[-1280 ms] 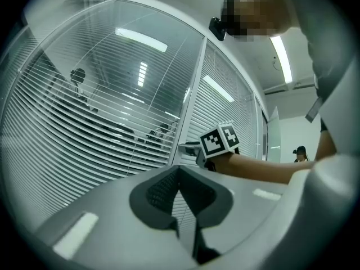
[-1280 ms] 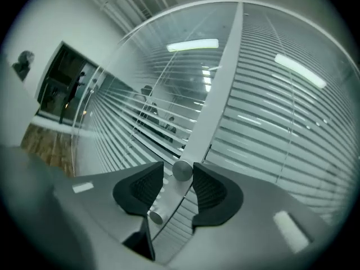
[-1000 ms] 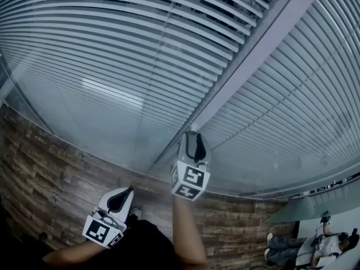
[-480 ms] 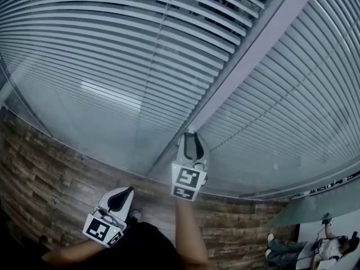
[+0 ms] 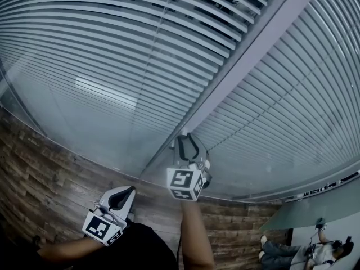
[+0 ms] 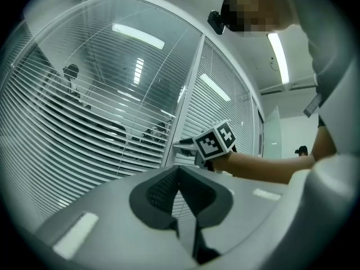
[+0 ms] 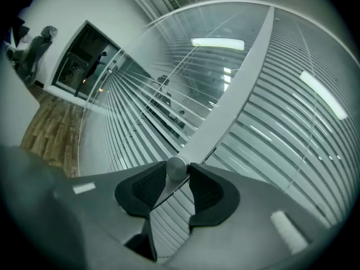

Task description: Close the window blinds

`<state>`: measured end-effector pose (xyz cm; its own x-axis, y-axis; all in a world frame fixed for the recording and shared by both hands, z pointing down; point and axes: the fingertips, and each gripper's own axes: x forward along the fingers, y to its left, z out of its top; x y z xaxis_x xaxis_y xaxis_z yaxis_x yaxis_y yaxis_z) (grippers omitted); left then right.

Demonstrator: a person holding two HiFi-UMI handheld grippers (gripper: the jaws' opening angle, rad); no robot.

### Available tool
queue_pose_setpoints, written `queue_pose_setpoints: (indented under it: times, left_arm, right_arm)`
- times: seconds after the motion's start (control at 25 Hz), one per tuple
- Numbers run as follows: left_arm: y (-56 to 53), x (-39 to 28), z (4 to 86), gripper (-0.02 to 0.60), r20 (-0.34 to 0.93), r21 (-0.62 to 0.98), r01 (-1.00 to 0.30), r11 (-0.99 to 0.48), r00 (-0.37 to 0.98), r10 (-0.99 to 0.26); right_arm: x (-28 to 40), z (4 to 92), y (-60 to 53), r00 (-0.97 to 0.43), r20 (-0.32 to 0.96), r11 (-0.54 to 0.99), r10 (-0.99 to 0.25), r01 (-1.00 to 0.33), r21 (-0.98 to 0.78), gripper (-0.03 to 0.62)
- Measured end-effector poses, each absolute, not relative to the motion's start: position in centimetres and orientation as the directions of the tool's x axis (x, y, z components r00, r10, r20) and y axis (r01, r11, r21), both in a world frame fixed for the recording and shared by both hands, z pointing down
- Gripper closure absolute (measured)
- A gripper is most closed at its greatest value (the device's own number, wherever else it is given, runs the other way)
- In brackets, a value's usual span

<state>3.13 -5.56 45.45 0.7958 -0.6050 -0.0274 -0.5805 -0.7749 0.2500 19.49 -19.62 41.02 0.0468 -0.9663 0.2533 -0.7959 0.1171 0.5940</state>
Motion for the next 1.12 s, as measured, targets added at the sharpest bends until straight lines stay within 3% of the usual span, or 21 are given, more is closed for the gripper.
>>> queue_pose_setpoints:
  times: [0.52, 0.64, 0.72, 0.8, 0.92, 1.12]
  left_arm:
    - [-6.0, 2.1, 46.1, 0.581, -0.028, 0.270, -0.598, -0.755, 0.779, -0.627]
    - [-6.1, 1.9, 46.8, 0.581, -0.021, 0.277, -0.604, -0.748, 0.774, -0.633]
    - [-6.1, 2.3, 46.5, 0.581, -0.020, 0.273, -0.600, -0.751, 0.778, -0.629]
    - [-6.0, 2.6, 46.2, 0.581, -0.018, 0.269, -0.598, -0.755, 0.780, -0.625]
    - [-5.9, 2.4, 46.4, 0.581, -0.014, 0.273, -0.603, -0.750, 0.777, -0.630]
    - [-5.6, 2.8, 46.4, 0.581, -0.001, 0.278, -0.605, -0.746, 0.776, -0.630]
  right_arm:
    - [18.8, 41.7, -19.1, 0.137, 0.254, 0.164, -0.957, -0.466, 0.869, 0.465]
    - [18.5, 42.2, -19.1, 0.127, 0.258, 0.176, -0.958, -0.449, 0.876, 0.465]
    - [18.8, 41.8, -19.2, 0.107, 0.240, 0.153, -0.965, -0.511, 0.846, 0.459]
    - [19.1, 40.7, -18.6, 0.074, 0.199, 0.098, -0.977, -0.674, 0.732, 0.418]
    - [19.2, 40.0, -17.4, 0.023, 0.118, 0.023, -0.993, -0.926, 0.378, 0.390]
    - [20.2, 40.3, -17.8, 0.012, 0.082, -0.015, -0.997, -0.999, -0.031, 0.404]
